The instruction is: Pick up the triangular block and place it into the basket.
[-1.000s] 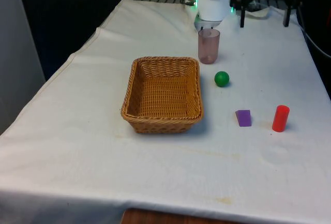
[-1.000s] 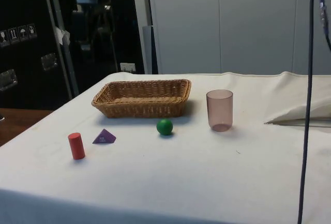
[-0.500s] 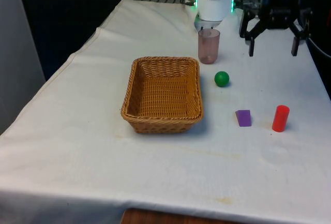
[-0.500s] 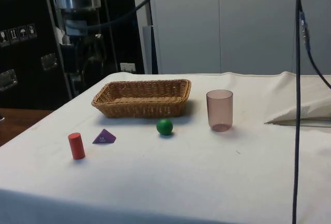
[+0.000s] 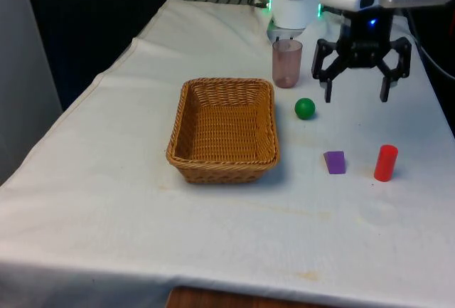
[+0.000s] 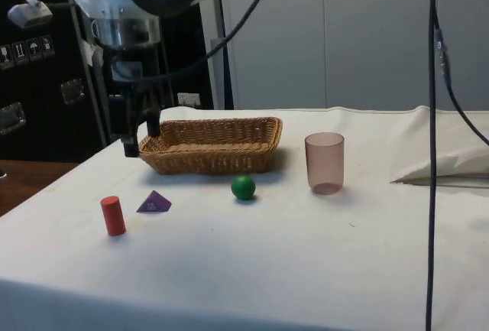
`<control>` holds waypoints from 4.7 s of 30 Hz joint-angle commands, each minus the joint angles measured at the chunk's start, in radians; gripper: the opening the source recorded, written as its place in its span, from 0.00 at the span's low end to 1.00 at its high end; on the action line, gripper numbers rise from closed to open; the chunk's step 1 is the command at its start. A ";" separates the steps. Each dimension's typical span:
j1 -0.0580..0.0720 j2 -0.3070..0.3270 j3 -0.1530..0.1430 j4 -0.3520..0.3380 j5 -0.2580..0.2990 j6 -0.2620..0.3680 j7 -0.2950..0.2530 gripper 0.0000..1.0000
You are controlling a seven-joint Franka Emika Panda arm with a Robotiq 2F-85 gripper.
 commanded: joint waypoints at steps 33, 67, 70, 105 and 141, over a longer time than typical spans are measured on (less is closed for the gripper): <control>-0.013 0.169 -0.029 -0.019 0.002 0.246 -0.182 1.00; 0.003 0.191 -0.040 -0.057 -0.002 0.381 -0.175 1.00; 0.003 0.192 -0.040 -0.058 -0.002 0.384 -0.174 1.00; 0.001 0.198 -0.039 -0.056 -0.001 0.388 -0.166 0.33; 0.001 -0.056 -0.043 -0.086 -0.008 0.191 -0.176 0.33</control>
